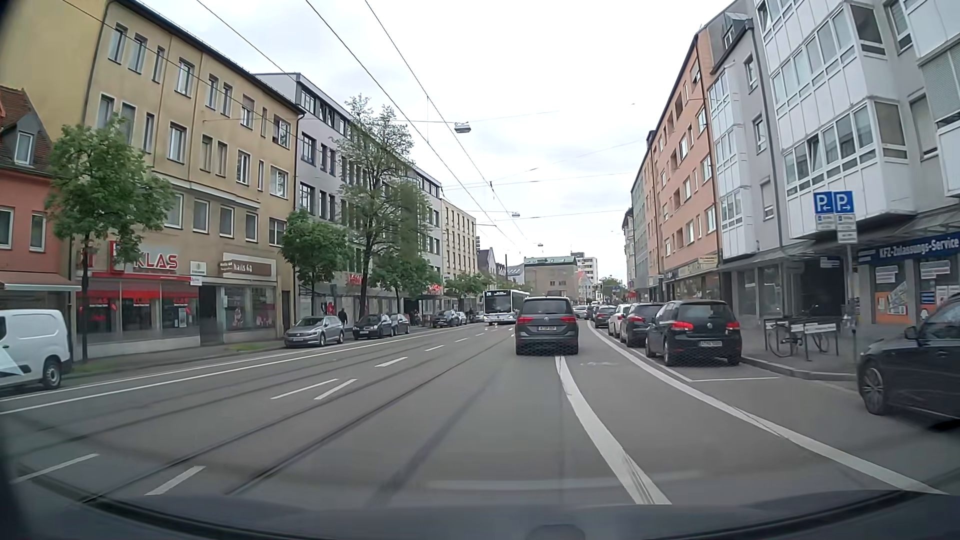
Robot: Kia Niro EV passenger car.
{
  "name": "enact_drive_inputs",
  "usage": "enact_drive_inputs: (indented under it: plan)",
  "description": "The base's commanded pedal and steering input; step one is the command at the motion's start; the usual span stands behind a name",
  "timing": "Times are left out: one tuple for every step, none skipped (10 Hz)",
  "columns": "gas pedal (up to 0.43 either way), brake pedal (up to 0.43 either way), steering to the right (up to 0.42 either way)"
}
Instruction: Follow the waypoints while adhering to traffic rules and regulations
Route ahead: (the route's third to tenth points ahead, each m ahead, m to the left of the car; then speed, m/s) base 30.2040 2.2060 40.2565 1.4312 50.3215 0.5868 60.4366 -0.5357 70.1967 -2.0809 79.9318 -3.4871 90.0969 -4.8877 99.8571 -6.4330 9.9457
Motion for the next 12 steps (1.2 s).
enact_drive_inputs:
  plan:
    - [0.087,0.000,0.005]
    - [0.079,0.000,0.008]
    - [0.067,0.000,0.009]
    - [0.067,0.000,0.009]
    - [0.067,0.000,0.009]
    - [0.067,0.000,0.009]
    - [0.067,0.000,0.011]
    - [0.067,0.000,0.011]
    - [0.067,0.000,0.011]
    - [0.067,0.000,0.012]
    - [0.067,0.000,0.014]
    - [0.067,0.000,0.015]
